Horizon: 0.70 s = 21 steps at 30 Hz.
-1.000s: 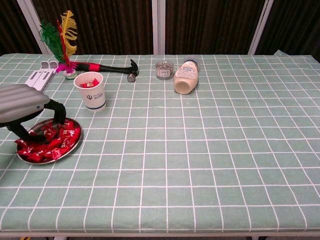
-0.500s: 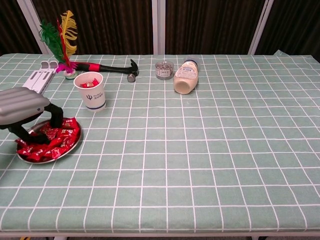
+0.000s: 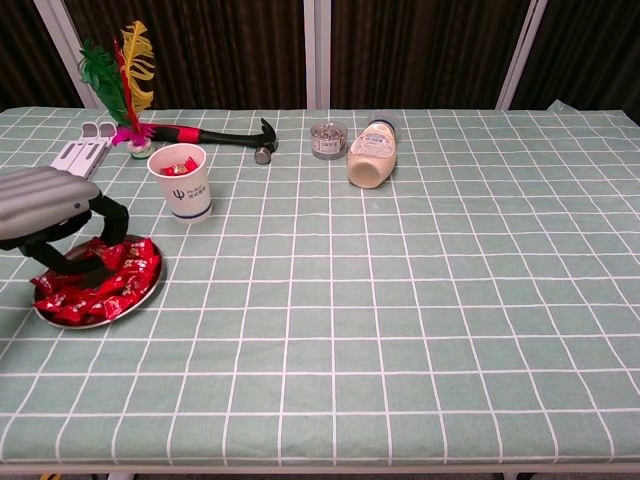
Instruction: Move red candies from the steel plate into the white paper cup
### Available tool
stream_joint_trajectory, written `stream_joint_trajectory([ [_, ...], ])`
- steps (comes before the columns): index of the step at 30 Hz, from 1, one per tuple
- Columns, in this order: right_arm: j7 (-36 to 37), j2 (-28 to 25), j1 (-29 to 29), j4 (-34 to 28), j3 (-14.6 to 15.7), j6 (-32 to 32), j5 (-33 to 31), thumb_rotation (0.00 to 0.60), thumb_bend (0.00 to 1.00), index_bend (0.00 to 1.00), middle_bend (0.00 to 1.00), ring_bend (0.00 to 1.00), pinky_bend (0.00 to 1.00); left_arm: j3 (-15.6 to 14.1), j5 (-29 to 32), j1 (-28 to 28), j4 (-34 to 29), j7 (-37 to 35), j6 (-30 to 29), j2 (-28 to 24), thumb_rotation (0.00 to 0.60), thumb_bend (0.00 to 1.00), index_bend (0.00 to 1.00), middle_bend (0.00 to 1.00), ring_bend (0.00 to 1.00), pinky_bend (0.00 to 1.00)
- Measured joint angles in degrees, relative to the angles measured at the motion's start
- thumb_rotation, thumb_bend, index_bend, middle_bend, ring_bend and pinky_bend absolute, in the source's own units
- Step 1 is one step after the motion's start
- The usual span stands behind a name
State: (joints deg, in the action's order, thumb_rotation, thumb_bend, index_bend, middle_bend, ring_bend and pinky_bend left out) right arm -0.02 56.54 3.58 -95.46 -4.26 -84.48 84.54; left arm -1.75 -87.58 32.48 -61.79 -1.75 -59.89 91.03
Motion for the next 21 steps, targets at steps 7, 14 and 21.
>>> stream_joint_trajectory([
  [7, 0.2, 0.0, 0.1, 0.2, 0.0, 0.1, 0.0, 0.600, 0.10, 0.06, 0.24, 0.09, 0.28, 5.1, 1.3, 0.5, -8.5, -1.8, -4.0, -5.4, 0.600, 0.42, 0.62, 0.64, 0.83, 1.00],
  [14, 0.6, 0.2, 0.1, 0.5, 0.1, 0.1, 0.1, 0.600, 0.10, 0.06, 0.24, 0.09, 0.28, 10.4, 4.7, 5.1, -10.5, -1.5, -0.8, -7.1, 0.600, 0.42, 0.61, 0.64, 0.83, 1.00],
  [21, 1.2, 0.3, -0.2, 1.0, 0.0, 0.1, -0.4, 0.600, 0.10, 0.06, 0.24, 0.09, 0.28, 12.7, 8.9, 10.2, -7.2, 0.8, 7.0, -4.9, 0.600, 0.42, 0.60, 0.63, 0.83, 1.00],
])
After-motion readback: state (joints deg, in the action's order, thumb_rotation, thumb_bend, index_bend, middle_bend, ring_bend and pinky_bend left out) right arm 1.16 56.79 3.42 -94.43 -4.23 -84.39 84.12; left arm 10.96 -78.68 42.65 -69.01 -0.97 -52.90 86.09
